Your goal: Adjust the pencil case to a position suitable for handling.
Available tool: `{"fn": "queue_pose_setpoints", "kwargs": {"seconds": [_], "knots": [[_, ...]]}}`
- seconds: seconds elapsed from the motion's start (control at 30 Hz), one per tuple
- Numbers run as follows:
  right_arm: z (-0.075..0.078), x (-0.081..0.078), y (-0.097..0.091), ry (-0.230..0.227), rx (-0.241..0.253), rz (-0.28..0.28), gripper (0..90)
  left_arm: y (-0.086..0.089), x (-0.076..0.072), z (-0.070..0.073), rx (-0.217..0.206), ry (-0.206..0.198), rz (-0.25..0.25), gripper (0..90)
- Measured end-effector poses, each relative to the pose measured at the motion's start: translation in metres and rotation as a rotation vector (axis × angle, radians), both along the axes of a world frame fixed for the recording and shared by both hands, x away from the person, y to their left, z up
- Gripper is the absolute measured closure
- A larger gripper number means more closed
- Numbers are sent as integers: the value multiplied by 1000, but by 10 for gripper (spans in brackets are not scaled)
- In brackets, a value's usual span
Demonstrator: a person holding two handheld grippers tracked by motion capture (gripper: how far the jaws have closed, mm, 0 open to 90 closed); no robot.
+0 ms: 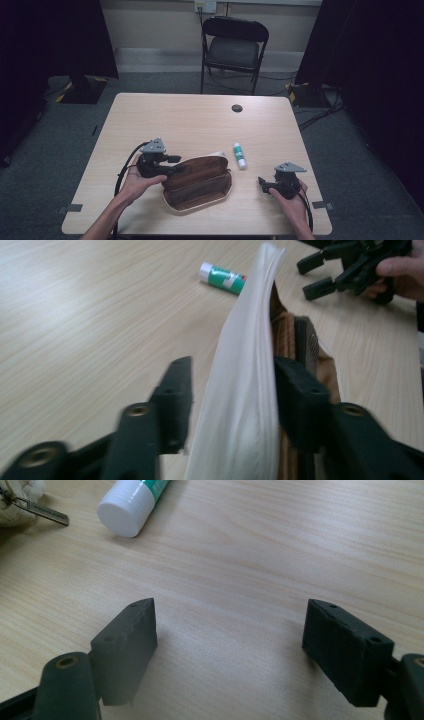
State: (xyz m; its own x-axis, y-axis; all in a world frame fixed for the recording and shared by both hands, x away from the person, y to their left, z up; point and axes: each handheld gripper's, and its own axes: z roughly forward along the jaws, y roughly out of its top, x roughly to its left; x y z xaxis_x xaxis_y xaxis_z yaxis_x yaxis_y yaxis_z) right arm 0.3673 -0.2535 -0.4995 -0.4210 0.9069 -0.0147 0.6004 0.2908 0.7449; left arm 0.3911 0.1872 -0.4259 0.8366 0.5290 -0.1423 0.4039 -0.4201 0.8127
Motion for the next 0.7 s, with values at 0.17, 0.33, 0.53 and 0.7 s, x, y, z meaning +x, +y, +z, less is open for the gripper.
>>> {"fn": "queue_pose_setpoints", "kwargs": {"seconds": [0.17,0.33,0.53,0.7], "knots": [[0,0,1,1,2,-7,206,20,-15,0,-25,-4,36,423],[0,1,1,1,4,-8,200,36,-26,-12,52,-7,67,509],[0,2,3,2,1,-12,206,32,-19,-13,58,-26,66,724],[3,1,9,9,-11,14,228,25,-8,-13,64,-56,82,750]]}}
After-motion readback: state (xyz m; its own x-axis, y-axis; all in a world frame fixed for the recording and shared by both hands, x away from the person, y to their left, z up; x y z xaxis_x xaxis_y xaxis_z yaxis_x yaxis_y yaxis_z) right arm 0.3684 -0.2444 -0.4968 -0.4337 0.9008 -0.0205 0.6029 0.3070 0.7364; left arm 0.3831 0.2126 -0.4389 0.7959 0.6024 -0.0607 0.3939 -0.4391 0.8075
